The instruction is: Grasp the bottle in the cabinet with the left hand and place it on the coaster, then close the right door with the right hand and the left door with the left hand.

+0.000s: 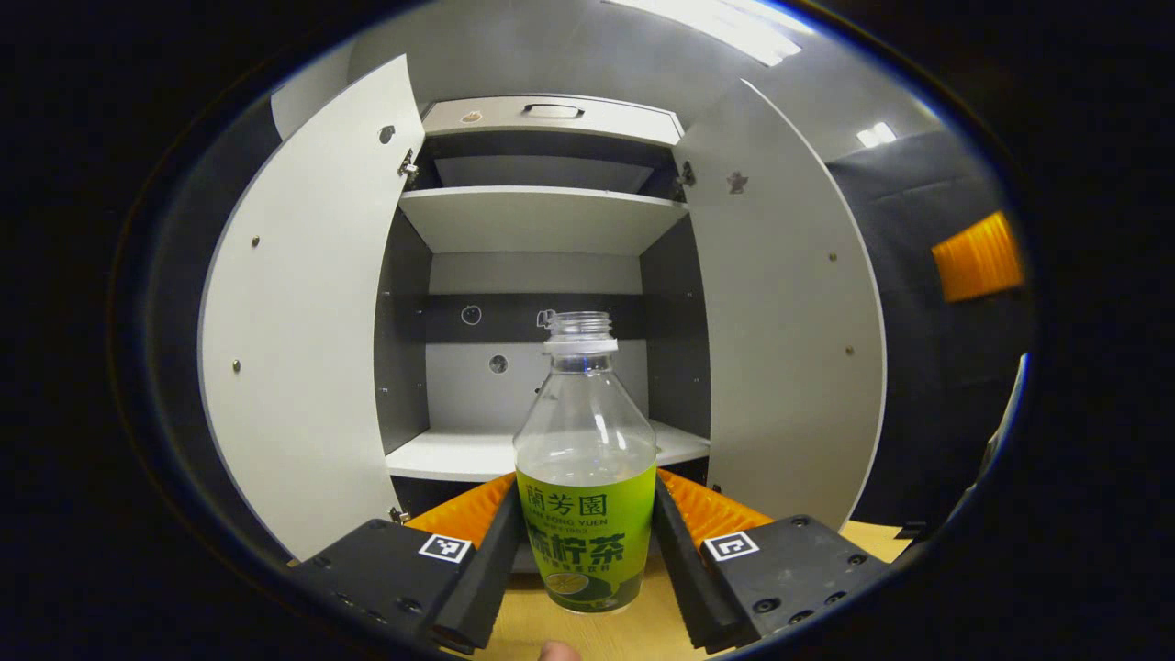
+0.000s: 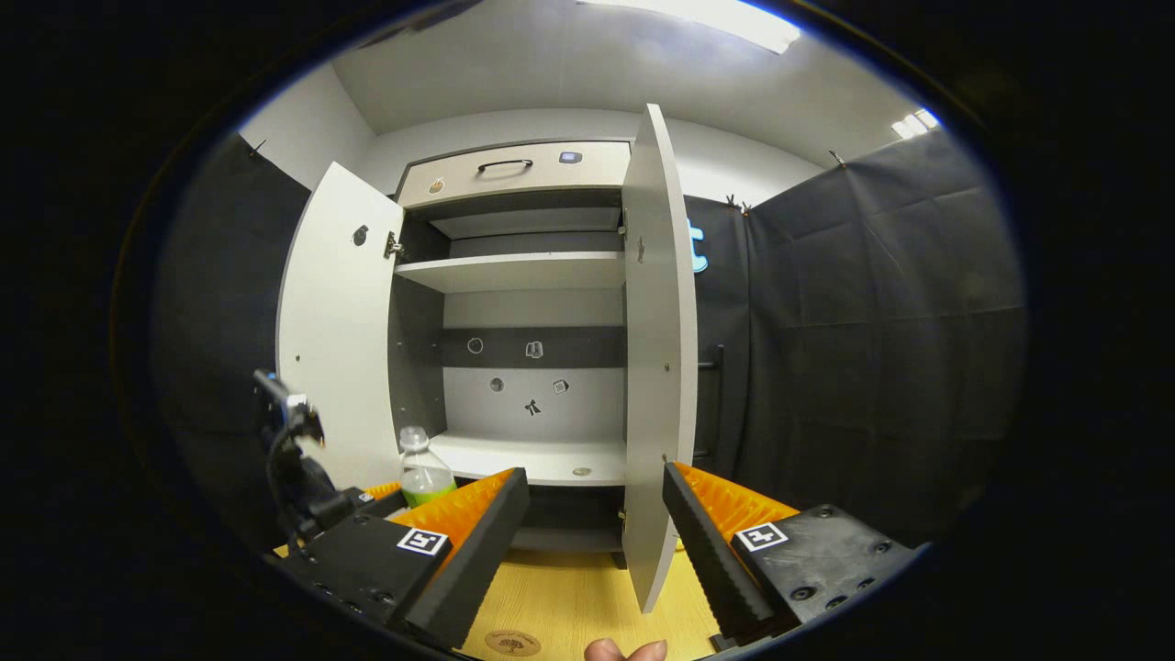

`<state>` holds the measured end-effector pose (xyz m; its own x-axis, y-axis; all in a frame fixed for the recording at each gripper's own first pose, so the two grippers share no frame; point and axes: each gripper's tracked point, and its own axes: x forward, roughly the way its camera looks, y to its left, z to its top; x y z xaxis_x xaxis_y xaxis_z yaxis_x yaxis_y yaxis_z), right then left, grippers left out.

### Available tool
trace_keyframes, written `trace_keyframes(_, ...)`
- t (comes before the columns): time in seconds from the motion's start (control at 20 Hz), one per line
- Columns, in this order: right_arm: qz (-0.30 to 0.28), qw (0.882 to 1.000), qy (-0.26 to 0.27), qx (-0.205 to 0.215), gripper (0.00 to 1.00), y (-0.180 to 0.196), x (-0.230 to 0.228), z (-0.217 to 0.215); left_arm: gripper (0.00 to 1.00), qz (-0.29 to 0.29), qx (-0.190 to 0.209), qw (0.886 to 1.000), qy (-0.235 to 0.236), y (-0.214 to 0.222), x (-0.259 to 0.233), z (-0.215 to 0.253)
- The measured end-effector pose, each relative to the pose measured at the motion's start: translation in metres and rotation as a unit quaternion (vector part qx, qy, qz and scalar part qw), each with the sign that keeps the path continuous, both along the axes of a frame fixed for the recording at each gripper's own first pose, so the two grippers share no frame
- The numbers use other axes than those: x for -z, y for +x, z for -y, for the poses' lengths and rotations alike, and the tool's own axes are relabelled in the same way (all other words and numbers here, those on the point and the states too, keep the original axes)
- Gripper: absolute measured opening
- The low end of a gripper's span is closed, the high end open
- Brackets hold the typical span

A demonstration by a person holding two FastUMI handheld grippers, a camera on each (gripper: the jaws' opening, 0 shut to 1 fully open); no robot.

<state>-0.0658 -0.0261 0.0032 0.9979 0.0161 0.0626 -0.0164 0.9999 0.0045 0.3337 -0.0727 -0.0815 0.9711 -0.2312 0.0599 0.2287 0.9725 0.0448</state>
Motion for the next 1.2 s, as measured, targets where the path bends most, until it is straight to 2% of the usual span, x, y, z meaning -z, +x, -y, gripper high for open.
trace_keyframes(0.25,0.001,1.000,-0.026,0.002,0.98,-0.003,-0.001,0.008,0.77,-0.025,0.044,0.999,-0.018,-0.018,0.022,0.023)
trace_keyframes(0.4,0.001,1.000,-0.018,0.000,0.98,-0.004,-0.005,0.013,0.77,-0.035,0.059,0.997,-0.027,-0.025,0.033,0.030)
trace_keyframes(0.55,-0.004,1.000,-0.016,0.006,0.98,-0.001,-0.004,0.022,0.77,-0.057,0.064,0.996,-0.016,-0.032,0.048,0.028)
trace_keyframes(0.7,-0.007,0.999,-0.031,0.011,0.98,0.000,-0.004,0.032,0.77,-0.074,0.074,0.994,-0.032,-0.038,0.060,0.035)
trace_keyframes(0.8,-0.011,0.999,-0.034,0.014,0.98,0.000,-0.006,0.039,0.77,-0.082,0.075,0.994,-0.023,-0.040,0.068,0.033)
trace_keyframes(1.2,-0.048,0.997,-0.049,0.020,0.98,-0.006,0.013,0.046,0.77,-0.087,0.096,0.992,-0.006,-0.040,0.080,0.034)
